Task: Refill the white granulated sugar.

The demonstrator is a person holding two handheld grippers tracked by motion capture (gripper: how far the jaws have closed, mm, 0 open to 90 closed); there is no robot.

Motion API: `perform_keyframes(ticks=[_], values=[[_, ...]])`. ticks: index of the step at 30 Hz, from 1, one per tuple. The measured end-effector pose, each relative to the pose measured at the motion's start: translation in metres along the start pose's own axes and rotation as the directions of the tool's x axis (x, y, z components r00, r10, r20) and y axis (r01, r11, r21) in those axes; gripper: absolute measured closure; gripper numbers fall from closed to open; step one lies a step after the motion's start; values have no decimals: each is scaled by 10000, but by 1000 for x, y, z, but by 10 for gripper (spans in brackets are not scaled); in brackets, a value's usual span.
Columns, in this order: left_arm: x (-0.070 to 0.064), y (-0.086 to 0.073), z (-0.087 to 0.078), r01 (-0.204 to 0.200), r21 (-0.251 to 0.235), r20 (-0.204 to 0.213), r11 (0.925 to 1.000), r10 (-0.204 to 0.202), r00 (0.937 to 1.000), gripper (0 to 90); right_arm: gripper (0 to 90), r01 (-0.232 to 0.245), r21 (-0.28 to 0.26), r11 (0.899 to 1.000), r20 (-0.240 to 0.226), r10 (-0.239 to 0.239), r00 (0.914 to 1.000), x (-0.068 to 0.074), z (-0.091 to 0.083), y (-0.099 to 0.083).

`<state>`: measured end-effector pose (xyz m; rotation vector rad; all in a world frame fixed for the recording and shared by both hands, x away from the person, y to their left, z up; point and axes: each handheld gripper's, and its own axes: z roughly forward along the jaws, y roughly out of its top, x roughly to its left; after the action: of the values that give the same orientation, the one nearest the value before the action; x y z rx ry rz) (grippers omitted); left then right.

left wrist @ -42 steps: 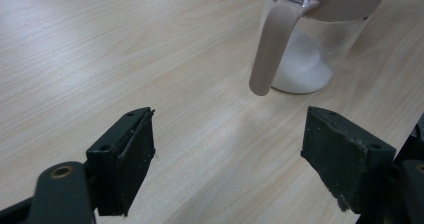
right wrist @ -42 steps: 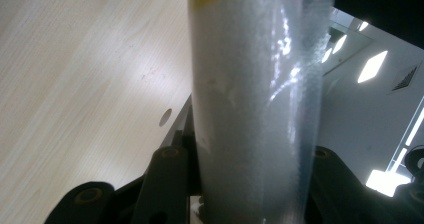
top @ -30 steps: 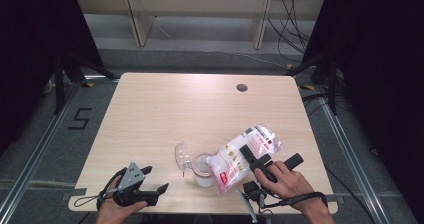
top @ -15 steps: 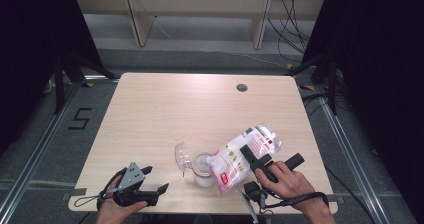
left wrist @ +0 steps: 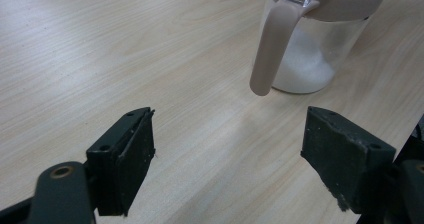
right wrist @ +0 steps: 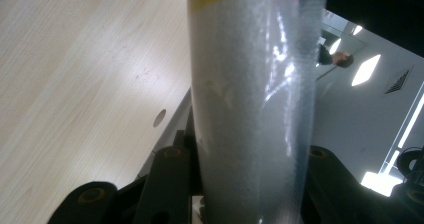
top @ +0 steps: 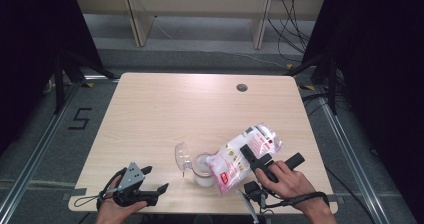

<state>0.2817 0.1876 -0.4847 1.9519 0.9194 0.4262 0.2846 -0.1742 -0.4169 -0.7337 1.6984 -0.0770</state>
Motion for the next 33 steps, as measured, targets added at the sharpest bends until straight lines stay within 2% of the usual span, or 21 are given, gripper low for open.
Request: perform_keyframes(ticks=[33], values=[[0,0,0,-19,-1,-5,10000,19,10000,204,710,39,13,10000,36,-39,10000,0,-2,0]])
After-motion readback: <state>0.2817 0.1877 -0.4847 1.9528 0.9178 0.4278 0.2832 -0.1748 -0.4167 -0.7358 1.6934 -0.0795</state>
